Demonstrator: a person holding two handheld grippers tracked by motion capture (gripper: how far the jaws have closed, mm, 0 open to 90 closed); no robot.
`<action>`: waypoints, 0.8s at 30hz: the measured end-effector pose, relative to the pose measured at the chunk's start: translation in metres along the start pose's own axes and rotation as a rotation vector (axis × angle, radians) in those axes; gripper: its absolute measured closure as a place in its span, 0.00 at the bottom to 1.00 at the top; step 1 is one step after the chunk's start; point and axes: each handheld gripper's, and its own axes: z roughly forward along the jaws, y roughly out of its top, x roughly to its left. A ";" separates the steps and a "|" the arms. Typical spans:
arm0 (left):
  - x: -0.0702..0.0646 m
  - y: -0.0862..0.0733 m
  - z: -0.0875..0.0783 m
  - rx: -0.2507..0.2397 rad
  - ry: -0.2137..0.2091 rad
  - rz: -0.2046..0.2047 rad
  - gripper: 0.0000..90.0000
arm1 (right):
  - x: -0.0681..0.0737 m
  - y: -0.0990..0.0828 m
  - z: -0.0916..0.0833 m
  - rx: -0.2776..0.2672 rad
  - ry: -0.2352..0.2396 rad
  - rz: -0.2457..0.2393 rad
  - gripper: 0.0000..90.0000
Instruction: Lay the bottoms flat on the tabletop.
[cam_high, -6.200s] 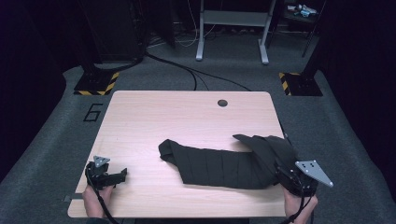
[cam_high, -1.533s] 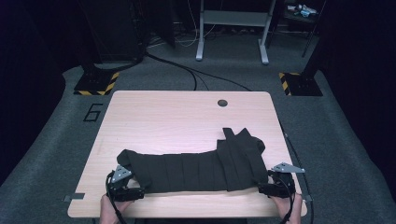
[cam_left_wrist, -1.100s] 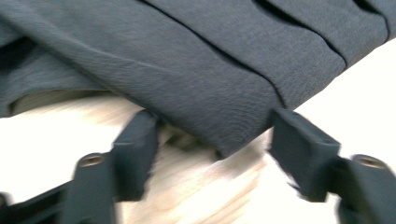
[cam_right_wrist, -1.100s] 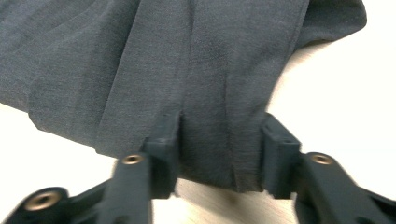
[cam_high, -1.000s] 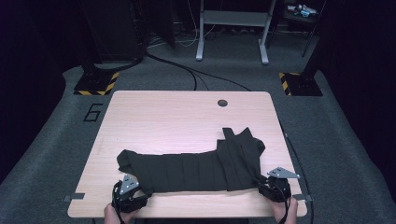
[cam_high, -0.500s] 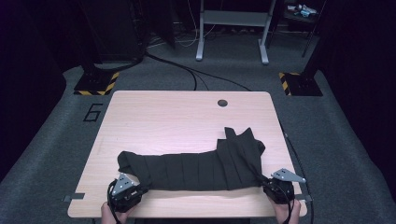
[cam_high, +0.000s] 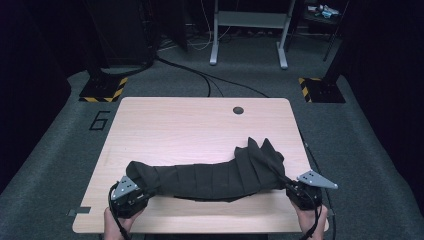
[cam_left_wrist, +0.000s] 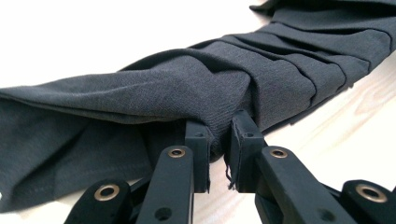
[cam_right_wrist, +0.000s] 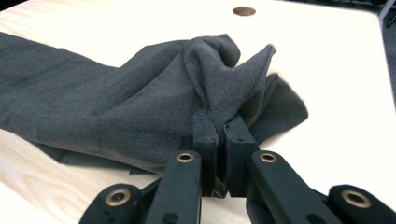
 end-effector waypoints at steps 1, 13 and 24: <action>0.003 0.006 0.000 -0.003 -0.002 0.004 0.89 | -0.001 0.007 0.001 -0.003 -0.006 -0.006 0.95; 0.028 0.059 0.015 0.013 -0.002 -0.001 0.90 | -0.019 0.067 0.024 0.046 0.000 -0.033 0.95; 0.086 0.116 0.083 0.059 0.042 -0.117 0.90 | -0.062 0.149 0.120 0.168 -0.018 0.061 0.92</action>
